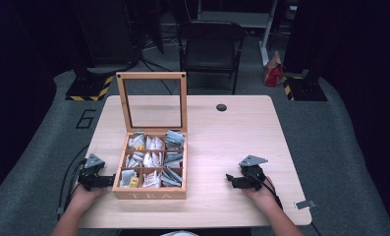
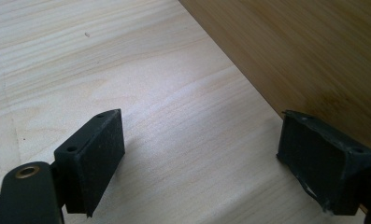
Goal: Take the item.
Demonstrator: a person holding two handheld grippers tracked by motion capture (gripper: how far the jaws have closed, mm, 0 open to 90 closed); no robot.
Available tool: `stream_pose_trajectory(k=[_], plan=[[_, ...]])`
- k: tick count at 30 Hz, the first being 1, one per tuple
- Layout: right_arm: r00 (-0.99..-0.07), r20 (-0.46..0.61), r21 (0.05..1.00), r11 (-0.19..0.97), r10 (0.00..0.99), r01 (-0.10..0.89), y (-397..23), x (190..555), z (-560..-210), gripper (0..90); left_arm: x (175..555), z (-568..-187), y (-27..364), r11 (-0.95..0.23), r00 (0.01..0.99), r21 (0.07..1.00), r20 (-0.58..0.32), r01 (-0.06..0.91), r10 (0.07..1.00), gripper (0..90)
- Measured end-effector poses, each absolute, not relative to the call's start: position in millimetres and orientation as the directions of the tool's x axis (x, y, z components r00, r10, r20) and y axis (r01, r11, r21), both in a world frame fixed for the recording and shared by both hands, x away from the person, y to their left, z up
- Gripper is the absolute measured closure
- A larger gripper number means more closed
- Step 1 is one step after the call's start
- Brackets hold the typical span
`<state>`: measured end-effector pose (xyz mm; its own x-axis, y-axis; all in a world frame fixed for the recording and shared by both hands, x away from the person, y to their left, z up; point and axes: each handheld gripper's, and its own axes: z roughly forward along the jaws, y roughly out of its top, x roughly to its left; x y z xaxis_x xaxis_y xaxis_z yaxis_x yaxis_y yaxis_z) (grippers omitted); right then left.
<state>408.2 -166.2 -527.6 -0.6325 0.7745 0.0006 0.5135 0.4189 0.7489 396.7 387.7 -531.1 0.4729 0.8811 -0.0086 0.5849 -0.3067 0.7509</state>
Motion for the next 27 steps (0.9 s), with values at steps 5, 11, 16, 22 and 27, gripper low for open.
stream_pose_trajectory(k=[5, 11, 16, 22, 27], plan=[[-0.632, 0.007, 0.746, 0.417, 0.775, 0.519, -166.1, 408.3, -527.5, 19.7, 396.7, -531.1, 387.7, -0.307, 0.473, 0.751, -0.008, 0.585, 0.881, 14.4], [-0.630, -0.004, 0.743, 0.424, 0.777, 0.518, -166.2, 409.1, -528.0, 17.0, 396.7, -531.0, 387.7, -0.307, 0.473, 0.750, -0.009, 0.586, 0.881, 14.3], [-0.618, -0.002, 0.743, 0.415, 0.786, 0.526, -165.4, 409.2, -528.1, 16.0, 396.7, -531.1, 387.7, -0.307, 0.473, 0.751, -0.009, 0.585, 0.881, 14.3], [-0.617, -0.002, 0.742, 0.414, 0.787, 0.527, -165.3, 409.0, -528.1, 15.9, 396.7, -531.0, 387.8, -0.308, 0.474, 0.750, -0.008, 0.585, 0.881, 14.3], [-0.622, -0.004, 0.743, 0.418, 0.783, 0.522, -165.6, 407.9, -527.5, 18.7, 396.7, -531.1, 387.7, -0.306, 0.473, 0.751, -0.009, 0.585, 0.881, 14.3]])
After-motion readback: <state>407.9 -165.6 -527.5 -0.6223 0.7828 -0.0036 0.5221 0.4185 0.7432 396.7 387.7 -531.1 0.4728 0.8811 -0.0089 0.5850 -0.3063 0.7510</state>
